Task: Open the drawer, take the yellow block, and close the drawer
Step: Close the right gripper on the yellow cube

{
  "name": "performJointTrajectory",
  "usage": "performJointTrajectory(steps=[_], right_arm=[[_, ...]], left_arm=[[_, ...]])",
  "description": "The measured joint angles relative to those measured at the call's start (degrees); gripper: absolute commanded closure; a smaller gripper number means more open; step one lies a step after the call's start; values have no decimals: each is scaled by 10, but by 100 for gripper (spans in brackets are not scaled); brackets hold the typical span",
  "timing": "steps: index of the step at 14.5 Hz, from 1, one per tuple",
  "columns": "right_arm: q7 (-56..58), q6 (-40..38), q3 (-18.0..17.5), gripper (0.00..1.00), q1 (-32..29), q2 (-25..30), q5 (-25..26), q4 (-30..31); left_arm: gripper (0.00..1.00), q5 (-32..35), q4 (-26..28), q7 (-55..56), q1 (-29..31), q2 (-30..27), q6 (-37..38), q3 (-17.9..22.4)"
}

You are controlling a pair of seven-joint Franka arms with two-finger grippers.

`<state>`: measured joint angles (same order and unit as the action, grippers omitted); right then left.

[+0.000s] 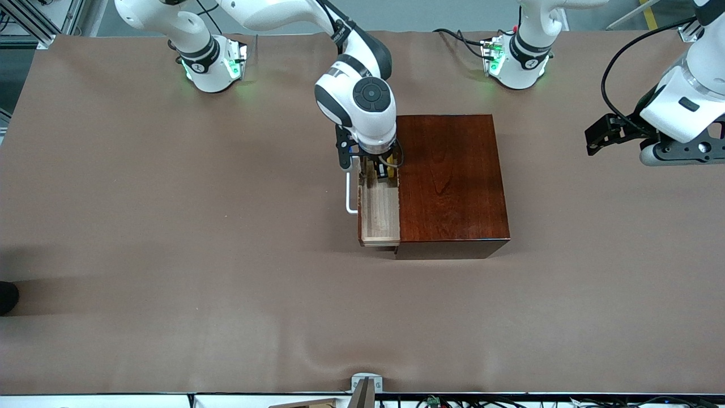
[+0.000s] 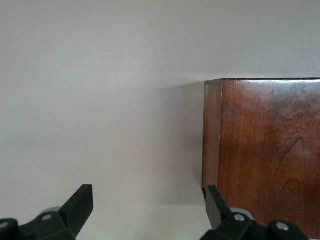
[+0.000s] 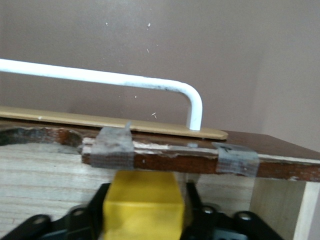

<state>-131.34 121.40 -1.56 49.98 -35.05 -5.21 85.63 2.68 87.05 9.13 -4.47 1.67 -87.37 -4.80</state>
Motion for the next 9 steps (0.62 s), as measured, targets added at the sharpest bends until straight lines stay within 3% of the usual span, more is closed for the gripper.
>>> performJointTrajectory(steps=[1,6,9], right_arm=[[0,0,2,83,0,0,0,-4],[-1,-4,9,83,-6,0,0,-35],[-1,-48,10,83,-22,1,0,-59]], left_arm=[[0,0,0,0,0,0,1,0],[0,0,-1,0,0,-1,9,-17],[0,0,-2,0,-1,-1,10,-30]])
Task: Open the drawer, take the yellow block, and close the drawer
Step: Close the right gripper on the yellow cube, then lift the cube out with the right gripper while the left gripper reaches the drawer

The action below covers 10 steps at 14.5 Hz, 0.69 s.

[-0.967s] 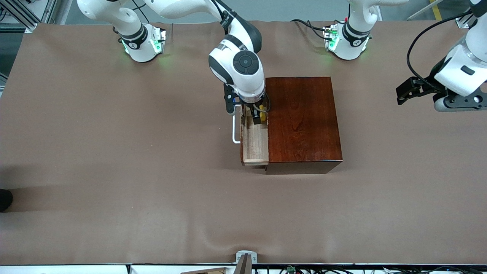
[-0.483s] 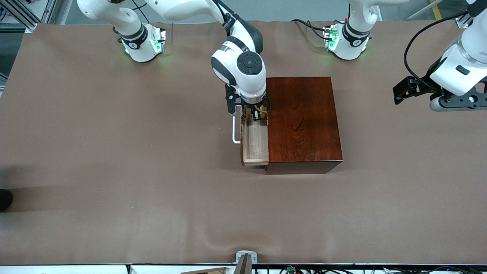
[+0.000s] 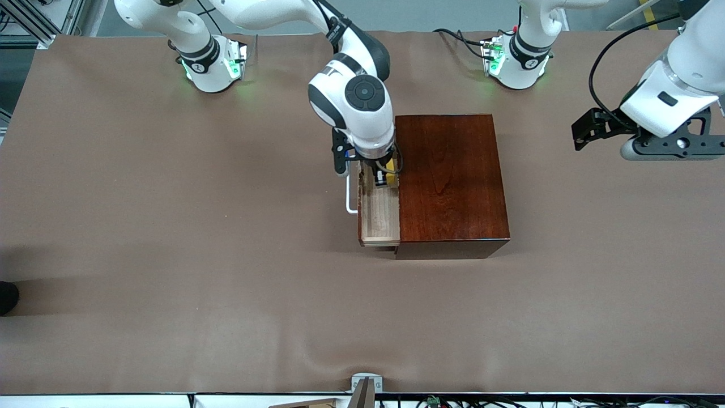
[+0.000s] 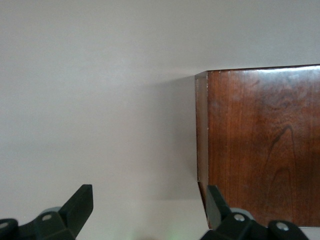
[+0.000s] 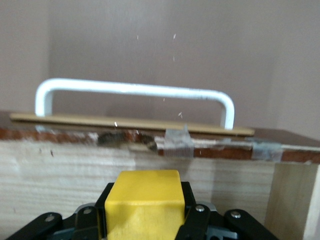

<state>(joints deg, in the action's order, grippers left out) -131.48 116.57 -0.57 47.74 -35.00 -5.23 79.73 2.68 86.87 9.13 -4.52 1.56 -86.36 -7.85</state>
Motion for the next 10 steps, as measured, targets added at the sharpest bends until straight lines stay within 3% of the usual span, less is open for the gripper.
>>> performJointTrajectory(steps=[10], right_arm=[[25,-81,0,83,-41,3,-1,-62]], left_arm=[[0,0,-7,42,-34,37,-1,-71]])
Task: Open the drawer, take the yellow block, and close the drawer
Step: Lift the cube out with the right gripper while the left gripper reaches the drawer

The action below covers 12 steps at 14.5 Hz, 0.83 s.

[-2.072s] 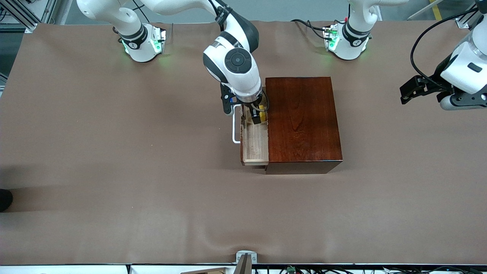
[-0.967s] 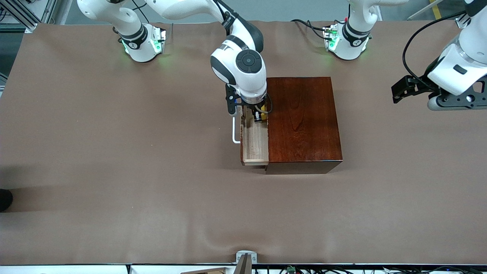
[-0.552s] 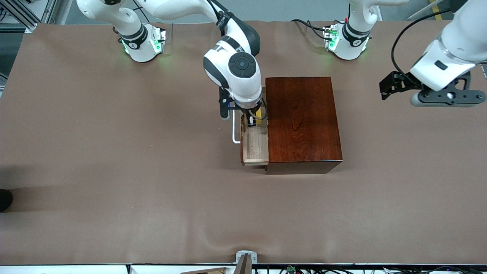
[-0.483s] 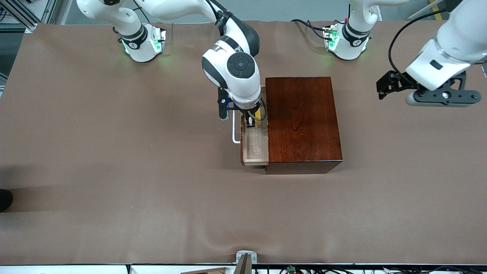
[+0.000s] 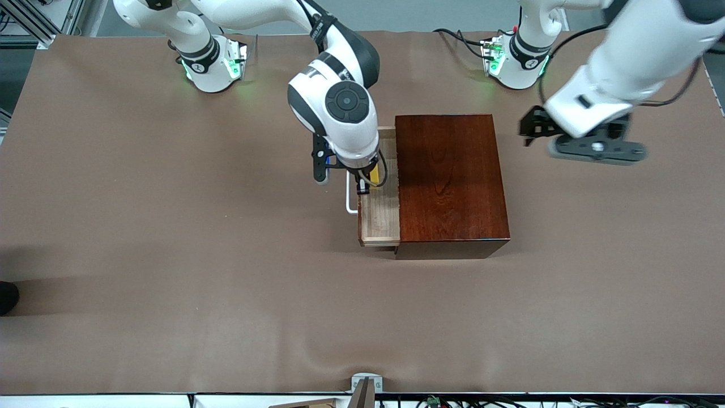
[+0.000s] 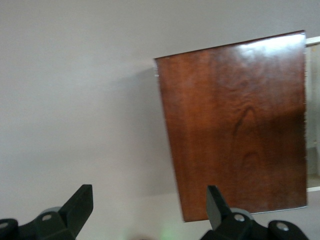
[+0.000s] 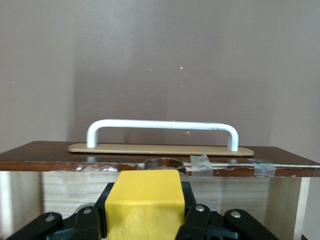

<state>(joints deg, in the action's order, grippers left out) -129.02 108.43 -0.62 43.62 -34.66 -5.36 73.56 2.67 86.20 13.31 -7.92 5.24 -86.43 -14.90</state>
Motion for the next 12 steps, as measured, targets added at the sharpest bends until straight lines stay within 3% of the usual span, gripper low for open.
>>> performJointTrajectory(steps=[6,12], right_arm=[[84,-58,0,83,-48,32,-14,-9],[176,-105,0,83,-84,50,-14,-9]], left_arm=[[0,0,-19,182,-100,55,-10,-6],[0,0,-26,448,-207,133,-137,-7]])
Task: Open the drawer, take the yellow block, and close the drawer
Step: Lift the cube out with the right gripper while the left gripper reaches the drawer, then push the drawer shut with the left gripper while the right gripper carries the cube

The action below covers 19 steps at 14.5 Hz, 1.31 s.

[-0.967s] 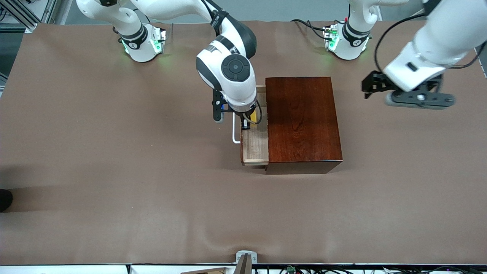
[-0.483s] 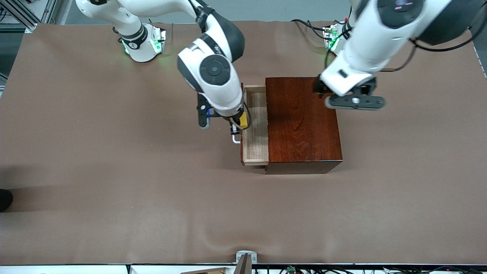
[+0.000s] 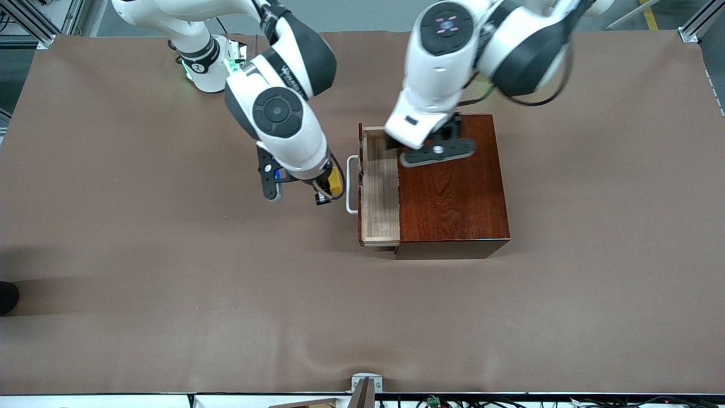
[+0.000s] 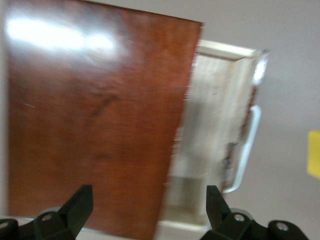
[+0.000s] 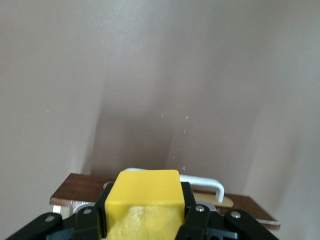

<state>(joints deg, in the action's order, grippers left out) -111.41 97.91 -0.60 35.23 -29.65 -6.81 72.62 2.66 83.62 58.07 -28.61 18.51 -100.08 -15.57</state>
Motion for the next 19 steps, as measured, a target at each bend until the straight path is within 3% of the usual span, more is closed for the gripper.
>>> performJointTrajectory(steps=[5,11,15,19], right_arm=[[111,-51,0,81,-44,12,0,0],[293,-111,2,81,-120,32,0,0],[433,-133,3,81,-181,42,0,1],[559,-138,4,80,-224,42,0,15]], left_arm=[[0,3,-27,147,-56,71,-74,3],[0,57,-75,339,-124,146,-150,15],[0,70,-91,439,-202,197,-226,88],[0,70,-119,519,-272,243,-254,161]])
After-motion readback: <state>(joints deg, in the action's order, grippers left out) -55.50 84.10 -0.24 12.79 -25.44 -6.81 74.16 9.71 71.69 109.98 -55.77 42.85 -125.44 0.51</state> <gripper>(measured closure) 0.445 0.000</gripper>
